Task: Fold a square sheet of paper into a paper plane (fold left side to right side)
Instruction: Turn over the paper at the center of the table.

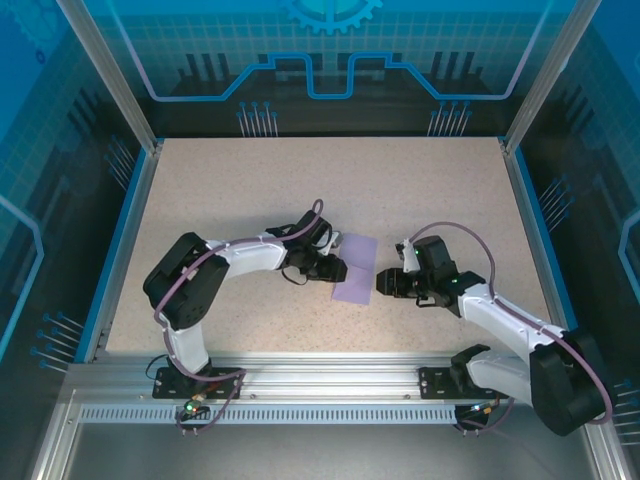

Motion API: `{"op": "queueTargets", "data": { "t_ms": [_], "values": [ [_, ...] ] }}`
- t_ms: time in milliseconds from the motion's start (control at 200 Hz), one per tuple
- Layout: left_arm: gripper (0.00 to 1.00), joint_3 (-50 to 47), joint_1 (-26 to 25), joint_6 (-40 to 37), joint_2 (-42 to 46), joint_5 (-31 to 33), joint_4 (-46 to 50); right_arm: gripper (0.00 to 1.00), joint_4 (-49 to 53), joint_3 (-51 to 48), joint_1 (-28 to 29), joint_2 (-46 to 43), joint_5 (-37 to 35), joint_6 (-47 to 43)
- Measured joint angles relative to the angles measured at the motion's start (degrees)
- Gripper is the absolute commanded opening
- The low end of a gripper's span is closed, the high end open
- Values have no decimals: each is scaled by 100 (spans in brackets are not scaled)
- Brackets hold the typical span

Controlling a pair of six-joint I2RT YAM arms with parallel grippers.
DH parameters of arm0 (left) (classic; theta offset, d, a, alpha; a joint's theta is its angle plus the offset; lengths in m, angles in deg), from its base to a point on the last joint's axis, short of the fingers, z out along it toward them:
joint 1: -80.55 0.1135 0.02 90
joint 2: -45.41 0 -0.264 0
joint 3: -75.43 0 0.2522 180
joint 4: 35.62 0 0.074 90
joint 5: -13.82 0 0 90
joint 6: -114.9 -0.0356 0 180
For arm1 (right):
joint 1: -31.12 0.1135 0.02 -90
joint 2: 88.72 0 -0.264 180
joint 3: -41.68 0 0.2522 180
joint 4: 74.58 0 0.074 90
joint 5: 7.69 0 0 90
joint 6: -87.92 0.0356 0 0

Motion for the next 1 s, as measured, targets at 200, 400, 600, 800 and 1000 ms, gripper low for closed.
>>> {"op": "queueTargets", "data": {
  "t_ms": [200,400,600,800,1000],
  "values": [
    [9,-4,13,-92,7,4,-157,52,-262,-223,2,7,184,216],
    [10,-129,24,-90,240,4,-232,54,-986,-232,7,442,647,560],
    [12,-234,50,-87,455,24,-291,54,-1628,-177,24,1169,951,927],
    [13,-236,57,-76,459,26,-306,53,-2227,-26,87,1705,1088,1226],
    [14,-238,57,-74,459,26,-306,48,-2710,201,166,2247,1182,1432]
  ]
}}
